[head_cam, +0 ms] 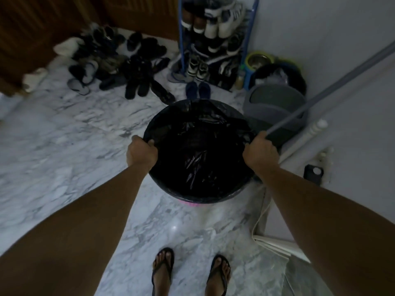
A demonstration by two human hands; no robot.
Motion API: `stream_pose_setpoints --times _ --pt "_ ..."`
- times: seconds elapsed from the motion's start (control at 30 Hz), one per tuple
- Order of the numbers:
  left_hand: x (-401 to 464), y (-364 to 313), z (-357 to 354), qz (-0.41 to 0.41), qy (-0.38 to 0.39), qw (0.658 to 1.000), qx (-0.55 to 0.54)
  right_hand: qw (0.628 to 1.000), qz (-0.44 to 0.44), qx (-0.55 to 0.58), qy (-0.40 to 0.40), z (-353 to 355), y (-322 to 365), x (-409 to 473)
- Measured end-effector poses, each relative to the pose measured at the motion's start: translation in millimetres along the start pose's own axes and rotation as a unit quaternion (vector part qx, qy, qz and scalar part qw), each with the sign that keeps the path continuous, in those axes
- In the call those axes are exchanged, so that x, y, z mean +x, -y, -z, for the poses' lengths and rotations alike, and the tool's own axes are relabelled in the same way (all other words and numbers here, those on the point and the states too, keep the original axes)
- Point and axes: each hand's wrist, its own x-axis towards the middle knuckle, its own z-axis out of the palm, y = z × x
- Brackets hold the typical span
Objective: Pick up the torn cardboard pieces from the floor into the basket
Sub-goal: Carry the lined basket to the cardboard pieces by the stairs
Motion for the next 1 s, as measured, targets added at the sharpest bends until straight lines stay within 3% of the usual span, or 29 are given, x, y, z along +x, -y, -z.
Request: stream_pose_setpoints --times 0.23,0.47,0.77,1.0 --pt "5 22 127 0.034 -0.084 0.996 -0.027 0.994 0.101 -0.032 0.005 60 118 -28" --pt "23 84 249 0.067 -0.145 0.984 -0.082 0.98 0.19 -0.05 -0.027 76 252 -85" --pt "40 201 396 0.117 -0.211 0.964 -0.112 0.955 0.285 -0.063 -0.045 46 423 -172" --pt "41 309 498 0.182 -0.288 0.929 -0.146 0.947 0.318 0.047 -0.005 -3 561 -255"
